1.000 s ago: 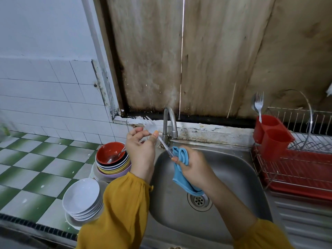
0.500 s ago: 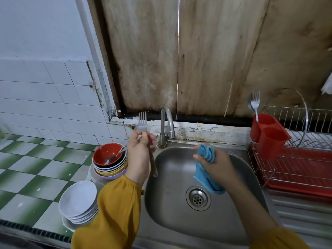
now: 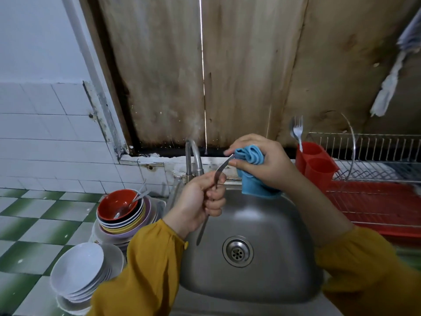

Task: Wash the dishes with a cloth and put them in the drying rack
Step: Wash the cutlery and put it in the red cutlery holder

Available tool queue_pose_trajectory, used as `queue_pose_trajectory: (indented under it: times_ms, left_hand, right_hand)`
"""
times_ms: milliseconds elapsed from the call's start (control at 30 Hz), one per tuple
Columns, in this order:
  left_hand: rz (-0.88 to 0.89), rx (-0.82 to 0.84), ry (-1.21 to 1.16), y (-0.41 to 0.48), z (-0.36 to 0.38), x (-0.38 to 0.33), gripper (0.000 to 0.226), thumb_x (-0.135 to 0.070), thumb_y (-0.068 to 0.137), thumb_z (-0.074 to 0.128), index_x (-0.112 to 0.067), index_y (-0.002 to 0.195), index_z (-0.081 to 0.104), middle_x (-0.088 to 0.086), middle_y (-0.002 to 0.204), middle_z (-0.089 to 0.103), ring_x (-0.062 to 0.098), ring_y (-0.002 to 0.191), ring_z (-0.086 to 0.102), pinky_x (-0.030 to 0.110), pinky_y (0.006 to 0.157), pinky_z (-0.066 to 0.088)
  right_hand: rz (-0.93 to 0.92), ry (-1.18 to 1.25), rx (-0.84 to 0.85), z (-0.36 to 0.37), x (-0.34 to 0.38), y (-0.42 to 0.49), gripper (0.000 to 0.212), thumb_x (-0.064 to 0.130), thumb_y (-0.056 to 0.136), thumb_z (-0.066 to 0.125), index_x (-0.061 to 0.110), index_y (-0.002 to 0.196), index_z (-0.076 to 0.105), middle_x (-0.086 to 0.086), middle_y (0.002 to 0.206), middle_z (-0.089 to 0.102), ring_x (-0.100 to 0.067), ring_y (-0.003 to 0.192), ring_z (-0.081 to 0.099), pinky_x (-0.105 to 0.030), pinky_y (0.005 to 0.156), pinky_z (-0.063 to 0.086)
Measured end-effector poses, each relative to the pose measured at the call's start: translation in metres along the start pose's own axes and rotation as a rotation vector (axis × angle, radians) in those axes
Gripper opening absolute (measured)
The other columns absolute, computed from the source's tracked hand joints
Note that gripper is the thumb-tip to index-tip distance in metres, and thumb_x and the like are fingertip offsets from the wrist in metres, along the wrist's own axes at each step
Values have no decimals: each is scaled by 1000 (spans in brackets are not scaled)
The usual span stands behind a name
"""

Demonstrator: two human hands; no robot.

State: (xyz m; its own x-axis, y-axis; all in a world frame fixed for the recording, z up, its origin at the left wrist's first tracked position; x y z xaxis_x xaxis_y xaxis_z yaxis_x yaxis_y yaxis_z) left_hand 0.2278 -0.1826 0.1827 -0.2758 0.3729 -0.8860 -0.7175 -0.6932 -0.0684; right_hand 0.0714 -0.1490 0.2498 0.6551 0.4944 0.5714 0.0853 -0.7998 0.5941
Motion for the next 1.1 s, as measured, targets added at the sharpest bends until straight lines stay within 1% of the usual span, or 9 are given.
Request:
queue_pose_trajectory:
  times_ms: [167, 267, 333, 433, 567, 800, 867, 967, 1100]
  left_hand:
    - [131, -15, 183, 16, 15, 0, 32, -39, 97, 40, -14, 111, 54, -1, 63, 47, 13, 52, 39, 22, 46, 29]
    - [275, -69, 396, 26, 25, 0, 23, -20, 99, 49, -22, 119, 59, -3, 77, 65, 14, 72, 60, 25, 68, 49]
    - [332, -75, 558, 35, 29, 2, 32, -11, 99, 52, -36, 118, 59, 0, 93, 69, 10, 93, 64, 22, 86, 50]
    - [338, -29, 867, 53, 38, 8, 41, -18, 100, 53, -47, 129, 51, 0, 117, 60, 13, 113, 54, 23, 94, 43]
    - [259, -33, 1210, 88, 55, 22, 57, -30, 99, 53, -31, 151, 30, 6, 147, 41, 23, 139, 30, 34, 114, 25]
    - [191, 58, 1438, 145, 103, 40, 72, -50, 99, 44, -19, 156, 13, 7, 164, 7, 20, 149, -1, 42, 121, 10]
    - [196, 90, 1454, 156, 116, 43, 76, -57, 97, 43, -21, 156, 11, 3, 164, 4, 18, 150, -3, 46, 121, 10]
    - [200, 126, 1528, 170, 129, 49, 82, -63, 94, 43, -22, 157, 9, -1, 164, 4, 18, 150, -2, 49, 120, 8]
    - [194, 156, 1584, 181, 128, 58, 85, -65, 91, 47, -23, 156, 13, -6, 164, 5, 17, 150, -2, 51, 120, 6]
  right_hand:
    - [-48, -136, -46, -26, -1, 2, 22, 32, 81, 72, 11, 88, 74, 1, 89, 67, -13, 86, 65, -38, 81, 54]
    - [9, -183, -99, -49, -7, 1, 17, 28, 83, 75, 12, 89, 71, 1, 88, 66, -13, 82, 63, -35, 77, 53]
    - [32, -261, -145, -66, -8, 2, 16, 21, 84, 76, 7, 89, 70, -5, 86, 67, -19, 81, 62, -37, 75, 52]
    - [143, -382, -192, -98, -12, 8, 15, 24, 85, 74, 10, 91, 71, -3, 84, 66, -19, 79, 62, -25, 67, 48]
    - [189, -514, -302, -144, -17, 21, 11, 22, 87, 73, 15, 81, 66, 9, 68, 55, -4, 61, 51, -7, 56, 33]
    - [292, -705, -325, -187, -43, 52, 17, 10, 83, 64, 18, 71, 57, 2, 67, 55, -25, 72, 54, -37, 61, 41]
    - [294, -805, -281, -190, -50, 61, 4, 10, 84, 63, 13, 83, 65, -2, 74, 58, -25, 75, 55, -35, 61, 40]
    - [322, -928, -169, -185, -66, 74, 13, 10, 86, 60, 18, 93, 67, -2, 79, 57, -23, 75, 50, -31, 64, 33]
    - [371, -986, 11, -173, -98, 83, 11, 10, 85, 62, 15, 94, 67, -8, 80, 61, -30, 76, 59, -37, 64, 46]
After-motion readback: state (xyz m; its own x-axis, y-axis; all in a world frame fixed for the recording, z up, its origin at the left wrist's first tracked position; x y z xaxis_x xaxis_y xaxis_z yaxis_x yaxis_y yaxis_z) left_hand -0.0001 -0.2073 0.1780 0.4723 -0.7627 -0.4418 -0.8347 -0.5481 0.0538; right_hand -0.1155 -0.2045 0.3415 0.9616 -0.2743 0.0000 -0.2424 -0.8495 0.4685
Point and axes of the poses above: each hand's wrist, its own y-axis towards the middle knuckle, its own z-axis out of the palm, x = y × z, the point moved 3 cm from there along y, towards the middle knuckle
